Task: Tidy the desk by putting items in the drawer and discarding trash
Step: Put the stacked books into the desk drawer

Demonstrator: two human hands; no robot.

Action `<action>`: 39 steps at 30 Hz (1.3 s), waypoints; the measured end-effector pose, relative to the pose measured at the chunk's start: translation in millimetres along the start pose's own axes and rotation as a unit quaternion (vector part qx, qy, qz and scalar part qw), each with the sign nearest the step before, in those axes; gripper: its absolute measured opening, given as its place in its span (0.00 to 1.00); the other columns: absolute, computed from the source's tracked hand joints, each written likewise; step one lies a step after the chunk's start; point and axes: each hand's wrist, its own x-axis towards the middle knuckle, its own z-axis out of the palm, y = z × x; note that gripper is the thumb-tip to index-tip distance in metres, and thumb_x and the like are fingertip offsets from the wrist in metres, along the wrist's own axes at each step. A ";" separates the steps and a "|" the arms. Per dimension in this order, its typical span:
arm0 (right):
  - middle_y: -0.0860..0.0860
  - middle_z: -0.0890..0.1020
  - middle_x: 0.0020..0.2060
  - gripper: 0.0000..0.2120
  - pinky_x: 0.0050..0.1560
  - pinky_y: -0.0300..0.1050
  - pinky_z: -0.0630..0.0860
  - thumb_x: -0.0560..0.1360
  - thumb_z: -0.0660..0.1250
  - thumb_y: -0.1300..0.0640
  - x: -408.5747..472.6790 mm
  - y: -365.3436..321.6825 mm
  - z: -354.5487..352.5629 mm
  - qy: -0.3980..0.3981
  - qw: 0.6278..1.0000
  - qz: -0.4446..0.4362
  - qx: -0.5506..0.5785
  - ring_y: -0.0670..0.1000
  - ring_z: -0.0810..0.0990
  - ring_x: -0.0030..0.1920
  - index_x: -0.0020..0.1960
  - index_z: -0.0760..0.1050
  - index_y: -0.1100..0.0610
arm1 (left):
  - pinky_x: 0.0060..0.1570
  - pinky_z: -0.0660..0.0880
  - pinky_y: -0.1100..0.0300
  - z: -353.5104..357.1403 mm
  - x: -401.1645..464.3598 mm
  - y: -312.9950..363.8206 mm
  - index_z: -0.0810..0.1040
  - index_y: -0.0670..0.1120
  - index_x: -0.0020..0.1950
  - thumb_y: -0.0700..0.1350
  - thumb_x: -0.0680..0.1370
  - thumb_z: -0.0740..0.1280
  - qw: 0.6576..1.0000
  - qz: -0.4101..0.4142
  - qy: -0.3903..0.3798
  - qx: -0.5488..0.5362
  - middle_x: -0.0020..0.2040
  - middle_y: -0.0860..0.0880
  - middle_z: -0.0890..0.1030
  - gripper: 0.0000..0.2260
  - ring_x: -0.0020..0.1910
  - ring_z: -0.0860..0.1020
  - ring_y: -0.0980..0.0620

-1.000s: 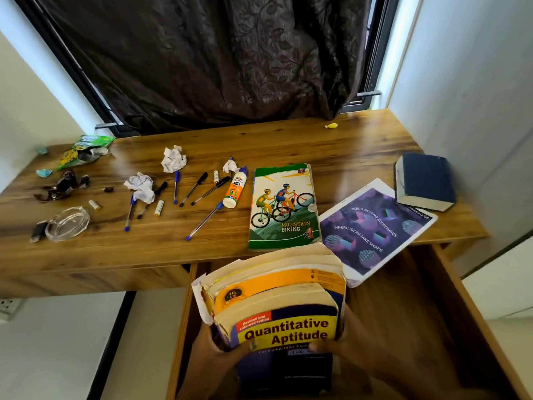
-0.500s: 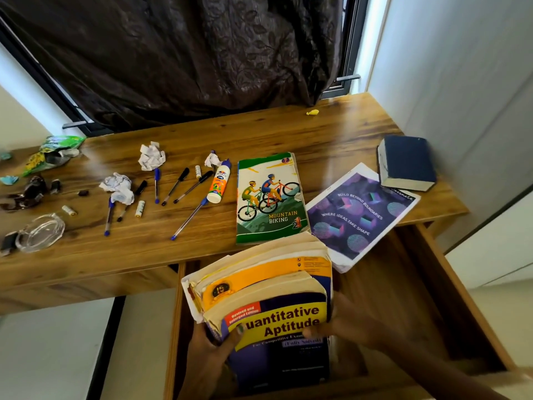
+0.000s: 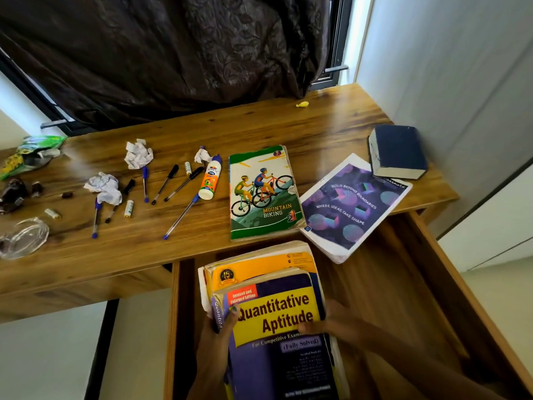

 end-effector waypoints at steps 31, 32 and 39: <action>0.56 0.84 0.41 0.06 0.37 0.39 0.78 0.70 0.71 0.65 -100.7 68.5 -118.0 0.283 0.956 0.069 0.034 0.46 0.84 0.36 0.45 0.77 0.58 | 0.58 0.76 0.46 177.9 -25.5 -55.7 0.58 0.47 0.75 0.57 0.66 0.70 0.960 -0.032 -0.228 0.158 0.64 0.46 0.76 0.41 0.59 0.78 0.48; 0.55 0.84 0.41 0.05 0.40 0.43 0.79 0.71 0.70 0.65 -106.3 68.9 -127.7 0.302 0.950 0.074 0.025 0.48 0.84 0.37 0.45 0.78 0.58 | 0.59 0.76 0.47 185.9 -30.3 -55.7 0.58 0.48 0.75 0.59 0.65 0.70 0.951 -0.030 -0.257 0.171 0.65 0.48 0.76 0.42 0.59 0.78 0.50; 0.50 0.80 0.43 0.09 0.33 0.38 0.71 0.75 0.66 0.55 -114.9 56.3 -125.7 0.362 0.916 0.138 -0.102 0.43 0.77 0.37 0.54 0.75 0.55 | 0.58 0.76 0.54 196.8 -42.8 -62.5 0.58 0.50 0.75 0.53 0.74 0.69 0.934 -0.065 -0.284 0.208 0.65 0.49 0.75 0.33 0.60 0.77 0.52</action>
